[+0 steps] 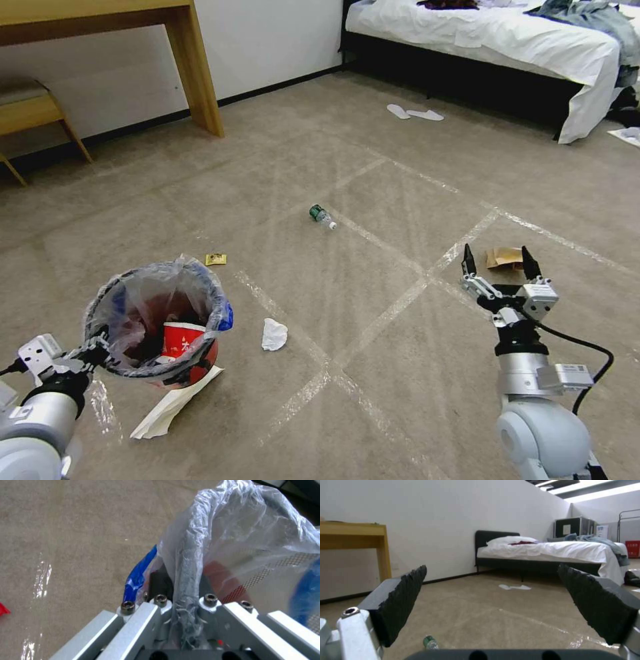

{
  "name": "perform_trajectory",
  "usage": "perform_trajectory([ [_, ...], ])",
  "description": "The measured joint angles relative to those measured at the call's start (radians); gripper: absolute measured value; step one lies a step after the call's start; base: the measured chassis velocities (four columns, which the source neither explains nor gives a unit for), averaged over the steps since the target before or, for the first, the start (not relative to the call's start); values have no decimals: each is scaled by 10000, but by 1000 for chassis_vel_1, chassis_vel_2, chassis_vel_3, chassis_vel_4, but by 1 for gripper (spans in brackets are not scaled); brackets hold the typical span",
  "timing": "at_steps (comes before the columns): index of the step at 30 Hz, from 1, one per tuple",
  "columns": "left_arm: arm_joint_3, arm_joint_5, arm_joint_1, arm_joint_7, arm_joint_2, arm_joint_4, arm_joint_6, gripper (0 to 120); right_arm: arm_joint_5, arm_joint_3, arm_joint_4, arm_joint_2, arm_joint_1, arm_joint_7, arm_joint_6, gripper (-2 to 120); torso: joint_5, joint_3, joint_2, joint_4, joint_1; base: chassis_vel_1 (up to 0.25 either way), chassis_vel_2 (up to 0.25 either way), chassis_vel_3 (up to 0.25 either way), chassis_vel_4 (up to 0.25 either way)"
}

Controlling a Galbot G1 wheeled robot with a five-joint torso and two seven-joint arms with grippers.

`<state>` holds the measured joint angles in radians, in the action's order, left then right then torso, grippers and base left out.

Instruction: Pick up the trash bin and place the garbage on the floor into it.

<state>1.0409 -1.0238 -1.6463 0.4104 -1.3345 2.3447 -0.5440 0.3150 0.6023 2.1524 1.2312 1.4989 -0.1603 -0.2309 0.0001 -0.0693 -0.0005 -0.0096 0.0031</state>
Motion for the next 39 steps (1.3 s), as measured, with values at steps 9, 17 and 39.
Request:
perform_trajectory([
  [9,51,3,-100,-9,-44,179,29,2,-44,-169,-35,-143,-1,-4,39,100,0,0,0,0,0,-36,35,30,-34],
  [17,64,-31,-137,-12,-23,288,34,2,-62,-209,-17,-190,62,-4,23,100,1,0,0,-1,1,-89,86,89,-94],
  [39,43,-36,-241,-12,-42,374,46,2,-216,-427,-159,-185,66,-12,-114,100,0,-1,0,-2,1,-75,75,77,-72],
])
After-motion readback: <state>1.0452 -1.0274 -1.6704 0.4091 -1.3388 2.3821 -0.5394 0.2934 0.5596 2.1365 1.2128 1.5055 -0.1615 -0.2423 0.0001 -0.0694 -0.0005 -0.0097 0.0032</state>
